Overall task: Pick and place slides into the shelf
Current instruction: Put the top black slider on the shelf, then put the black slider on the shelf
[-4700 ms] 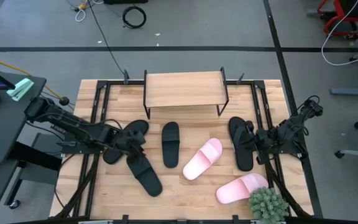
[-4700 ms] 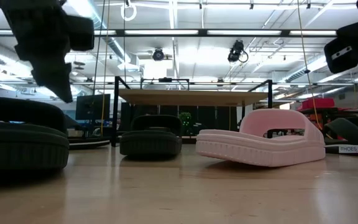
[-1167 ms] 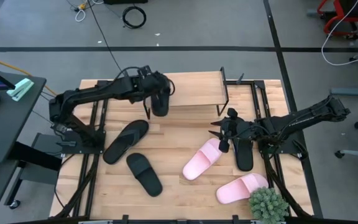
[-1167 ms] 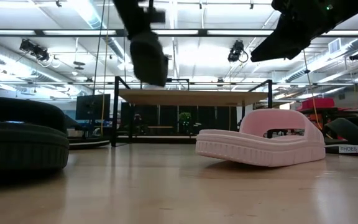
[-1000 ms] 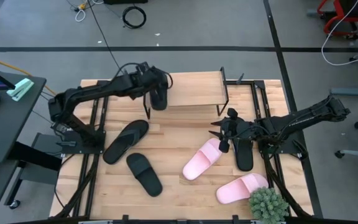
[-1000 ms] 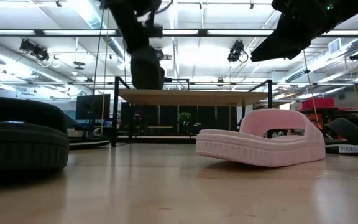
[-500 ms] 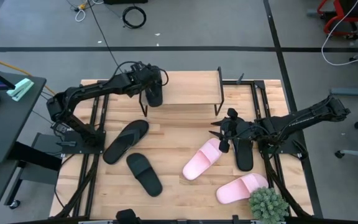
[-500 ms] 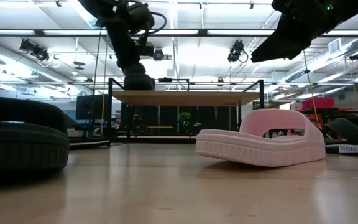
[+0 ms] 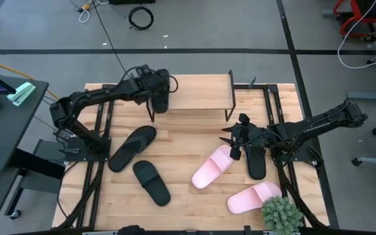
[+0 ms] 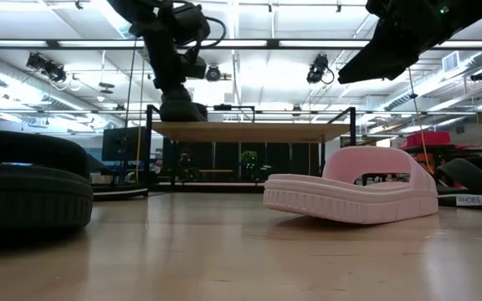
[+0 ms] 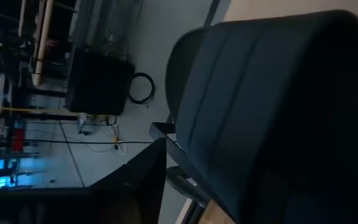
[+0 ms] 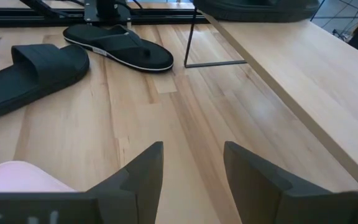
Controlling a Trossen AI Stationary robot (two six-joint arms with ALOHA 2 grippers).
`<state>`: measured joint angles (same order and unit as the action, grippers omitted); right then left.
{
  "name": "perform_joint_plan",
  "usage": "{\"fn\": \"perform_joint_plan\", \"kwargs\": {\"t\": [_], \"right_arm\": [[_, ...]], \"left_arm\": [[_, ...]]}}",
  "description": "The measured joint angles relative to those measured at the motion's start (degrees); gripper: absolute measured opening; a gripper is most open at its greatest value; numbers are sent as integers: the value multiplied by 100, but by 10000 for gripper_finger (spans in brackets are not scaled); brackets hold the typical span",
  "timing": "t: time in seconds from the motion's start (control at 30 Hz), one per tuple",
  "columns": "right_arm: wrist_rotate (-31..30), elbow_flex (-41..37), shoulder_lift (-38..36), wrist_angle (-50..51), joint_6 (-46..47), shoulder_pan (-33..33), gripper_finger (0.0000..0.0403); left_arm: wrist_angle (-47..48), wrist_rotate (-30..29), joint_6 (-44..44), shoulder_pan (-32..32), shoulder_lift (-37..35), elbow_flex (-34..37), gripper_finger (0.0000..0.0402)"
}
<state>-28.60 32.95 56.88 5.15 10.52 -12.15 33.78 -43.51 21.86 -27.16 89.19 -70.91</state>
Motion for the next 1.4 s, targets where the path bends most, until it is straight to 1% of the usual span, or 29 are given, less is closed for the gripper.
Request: {"fn": "perform_joint_plan", "kwargs": {"t": [0.17,0.37,0.53,0.63,0.77,0.83,0.9,1.03,1.1,1.17,1.23,1.4], "right_arm": [[0,0,0,0,-2,1,175],[0,0,0,0,-4,1,175],[0,0,0,-2,-8,1,175],[0,0,0,-8,-4,0,175],[225,0,0,-126,-15,1,175],[454,0,53,-384,-22,-1,175],[855,0,172,-863,-171,-1,171],[1661,14,744,-2618,-887,-68,163],[1960,238,1187,-3089,-1244,-130,161],[2116,707,1711,-3009,-1384,-194,161],[2168,1378,2335,-2708,-1429,-233,162],[2198,3375,4072,-1456,-2138,-310,169]], "left_arm": [[-31,-263,54,259,0,0,194],[17,-909,45,622,0,0,189],[437,-964,-222,1147,-164,-2,187],[1014,-965,-718,1612,-420,-4,183],[2005,-922,-1972,2383,-828,-5,178],[2469,-708,-2699,2784,-1024,-9,176],[2791,-391,-3393,3194,-1197,-9,174],[3070,145,-4546,3907,-1411,-11,172],[3126,318,-4832,4206,-1426,-12,172],[3256,546,-4859,4480,-1448,-11,172],[3269,747,-4853,4662,-1439,-11,172],[3294,775,-5419,5016,-1425,-9,172]]}}
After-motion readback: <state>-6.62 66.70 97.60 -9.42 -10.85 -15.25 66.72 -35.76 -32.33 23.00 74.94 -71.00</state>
